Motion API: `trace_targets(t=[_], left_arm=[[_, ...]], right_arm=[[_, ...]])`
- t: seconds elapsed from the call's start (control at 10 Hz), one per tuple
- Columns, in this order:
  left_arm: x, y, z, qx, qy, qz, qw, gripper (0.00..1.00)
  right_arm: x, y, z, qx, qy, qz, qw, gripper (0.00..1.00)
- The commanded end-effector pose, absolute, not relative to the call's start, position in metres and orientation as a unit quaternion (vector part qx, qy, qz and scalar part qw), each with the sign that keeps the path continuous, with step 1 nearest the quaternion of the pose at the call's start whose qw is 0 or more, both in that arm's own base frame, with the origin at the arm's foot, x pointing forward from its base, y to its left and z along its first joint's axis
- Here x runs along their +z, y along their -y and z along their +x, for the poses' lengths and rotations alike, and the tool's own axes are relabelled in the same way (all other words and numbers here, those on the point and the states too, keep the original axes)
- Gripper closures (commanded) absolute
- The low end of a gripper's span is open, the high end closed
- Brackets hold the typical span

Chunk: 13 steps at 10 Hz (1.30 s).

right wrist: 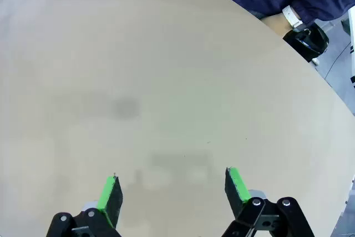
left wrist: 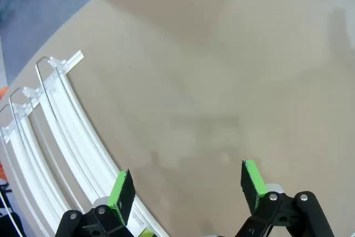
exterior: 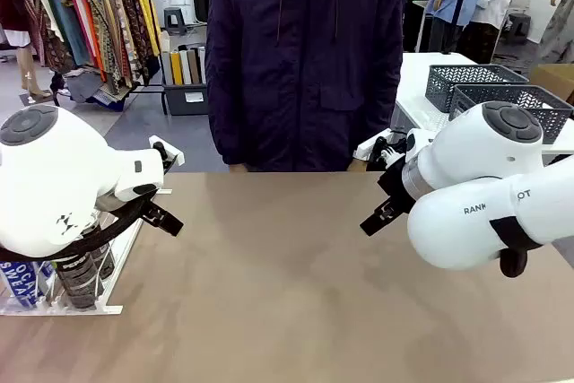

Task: Retrieve and store the cans from the dispenser.
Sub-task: Pick up one can from the Automatic Can Dispenser and place it in the middle of the table.

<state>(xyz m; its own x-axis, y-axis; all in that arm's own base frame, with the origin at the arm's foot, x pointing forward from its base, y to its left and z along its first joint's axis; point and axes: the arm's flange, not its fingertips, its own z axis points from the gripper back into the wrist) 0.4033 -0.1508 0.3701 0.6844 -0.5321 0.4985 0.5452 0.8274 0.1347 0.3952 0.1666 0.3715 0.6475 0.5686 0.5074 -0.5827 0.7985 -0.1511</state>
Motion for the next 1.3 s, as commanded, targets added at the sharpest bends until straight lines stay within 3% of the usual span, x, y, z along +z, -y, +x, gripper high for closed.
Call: trace_targets(t=[0.0,1.2], left_arm=[[0.3702,0.1508,0.4033,-0.294,0.268,-0.012,0.918,0.00],[0.3702,0.1508,0.4033,-0.294,0.268,-0.012,0.918,0.00]], right_arm=[[0.3715,-0.1666,0.3952,0.317,0.275,0.013,0.907,0.00],[0.3715,-0.1666,0.3952,0.317,0.275,0.013,0.907,0.00]])
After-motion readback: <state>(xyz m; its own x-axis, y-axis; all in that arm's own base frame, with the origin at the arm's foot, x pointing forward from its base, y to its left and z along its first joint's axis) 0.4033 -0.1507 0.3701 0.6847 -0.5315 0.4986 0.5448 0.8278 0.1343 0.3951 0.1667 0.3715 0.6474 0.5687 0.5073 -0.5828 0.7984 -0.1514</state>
